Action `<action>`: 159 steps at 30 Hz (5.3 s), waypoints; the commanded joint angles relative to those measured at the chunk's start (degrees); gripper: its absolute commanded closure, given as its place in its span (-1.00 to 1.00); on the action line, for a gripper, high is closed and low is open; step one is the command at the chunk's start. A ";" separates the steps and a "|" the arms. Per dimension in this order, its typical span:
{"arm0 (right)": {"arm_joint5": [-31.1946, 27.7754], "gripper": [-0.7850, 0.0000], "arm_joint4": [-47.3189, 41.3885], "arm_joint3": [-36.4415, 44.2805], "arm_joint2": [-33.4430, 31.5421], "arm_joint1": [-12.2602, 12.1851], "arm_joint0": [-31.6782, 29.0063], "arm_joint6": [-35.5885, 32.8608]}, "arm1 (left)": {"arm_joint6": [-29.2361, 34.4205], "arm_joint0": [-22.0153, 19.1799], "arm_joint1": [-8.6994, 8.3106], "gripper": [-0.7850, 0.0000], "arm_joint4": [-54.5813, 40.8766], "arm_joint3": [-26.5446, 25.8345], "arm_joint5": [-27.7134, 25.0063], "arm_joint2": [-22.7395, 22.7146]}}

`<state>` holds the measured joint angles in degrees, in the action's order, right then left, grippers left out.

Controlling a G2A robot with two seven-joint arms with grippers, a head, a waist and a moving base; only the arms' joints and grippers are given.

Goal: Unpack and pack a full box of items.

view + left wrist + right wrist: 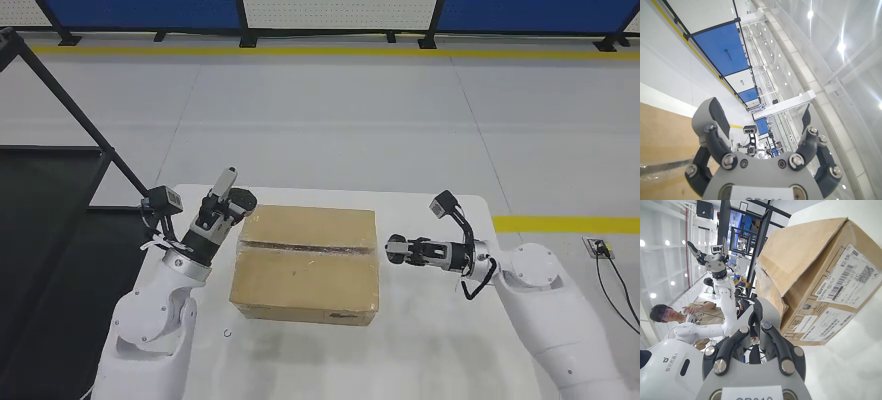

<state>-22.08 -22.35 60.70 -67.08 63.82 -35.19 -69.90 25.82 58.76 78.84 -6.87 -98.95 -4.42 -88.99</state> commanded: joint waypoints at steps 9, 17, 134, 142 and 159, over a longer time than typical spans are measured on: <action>-0.07 1.00 0.44 -2.57 0.92 0.13 1.86 -0.39 | 1.97 0.37 -0.69 -1.00 0.26 1.02 0.03 -0.03; 1.32 1.00 1.15 -5.07 2.35 0.37 3.61 -1.40 | 4.24 0.01 -1.23 -1.00 1.41 3.06 1.04 0.94; 7.48 -1.00 1.50 2.94 9.79 1.73 4.54 6.32 | 9.00 -0.22 -6.88 -1.00 -4.71 11.57 2.69 3.88; 8.28 -1.00 1.27 1.98 12.25 2.92 6.38 6.91 | 9.06 0.12 -7.22 -1.00 -5.80 11.62 2.35 3.23; 8.06 -1.00 -0.61 -4.38 18.59 6.82 11.72 8.07 | 7.53 5.46 -8.49 -1.00 -10.12 7.80 -0.67 -4.25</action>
<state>-13.81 -22.60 56.68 -48.83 70.35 -23.72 -61.99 33.47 63.75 70.47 -16.73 -90.95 -4.89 -92.46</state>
